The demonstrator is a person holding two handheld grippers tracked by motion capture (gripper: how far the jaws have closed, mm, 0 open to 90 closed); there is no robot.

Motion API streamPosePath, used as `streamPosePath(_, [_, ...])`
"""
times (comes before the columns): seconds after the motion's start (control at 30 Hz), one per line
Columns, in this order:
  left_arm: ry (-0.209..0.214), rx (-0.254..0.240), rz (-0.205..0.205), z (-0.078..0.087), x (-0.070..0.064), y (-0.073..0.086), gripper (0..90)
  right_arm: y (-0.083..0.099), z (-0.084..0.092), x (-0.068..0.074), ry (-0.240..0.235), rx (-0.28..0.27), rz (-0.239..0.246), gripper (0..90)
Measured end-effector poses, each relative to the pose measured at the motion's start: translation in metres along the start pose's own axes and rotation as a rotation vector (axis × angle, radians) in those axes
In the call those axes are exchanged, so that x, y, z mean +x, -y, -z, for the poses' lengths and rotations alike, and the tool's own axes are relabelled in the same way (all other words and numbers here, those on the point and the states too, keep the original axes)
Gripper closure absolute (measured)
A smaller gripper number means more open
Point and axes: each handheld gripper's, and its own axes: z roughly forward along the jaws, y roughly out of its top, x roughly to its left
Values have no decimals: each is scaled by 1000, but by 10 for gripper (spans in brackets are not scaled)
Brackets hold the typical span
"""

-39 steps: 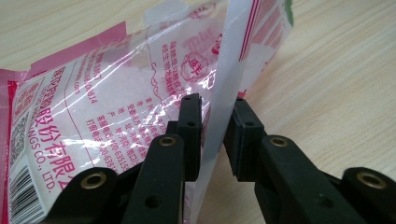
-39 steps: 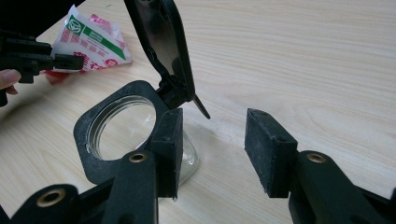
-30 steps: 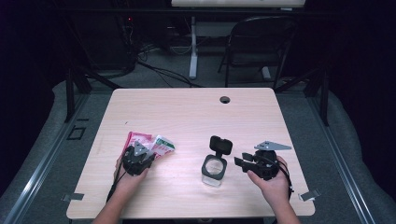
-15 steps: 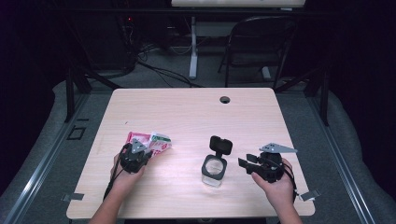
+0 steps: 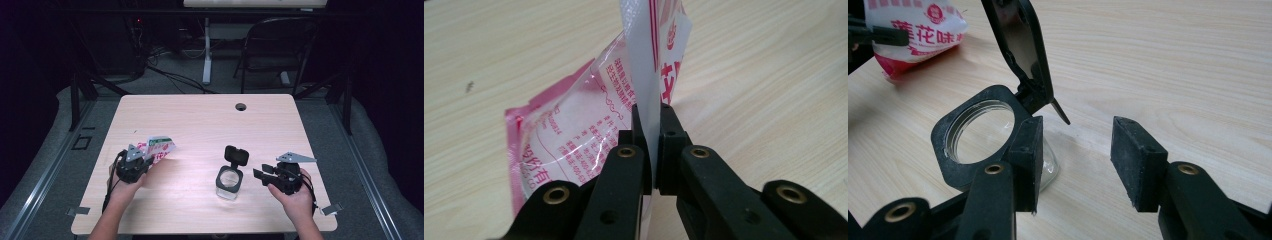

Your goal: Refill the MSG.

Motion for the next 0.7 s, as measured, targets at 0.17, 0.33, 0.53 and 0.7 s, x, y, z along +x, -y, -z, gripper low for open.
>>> streamPosePath(0.17, [-26,-37,16,14,10,-3,900,0,-1,0,-4,-4,-3,565])
streamPosePath(0.33, [-40,-75,45,26,18,-6,900,0,-2,1,-5,0,-3,565])
streamPosePath(0.53, [-49,-98,54,36,21,-11,900,0,-2,0,0,6,1,563])
streamPosePath(0.7, [-81,-126,50,47,20,-15,900,1,-2,1,-4,6,5,563])
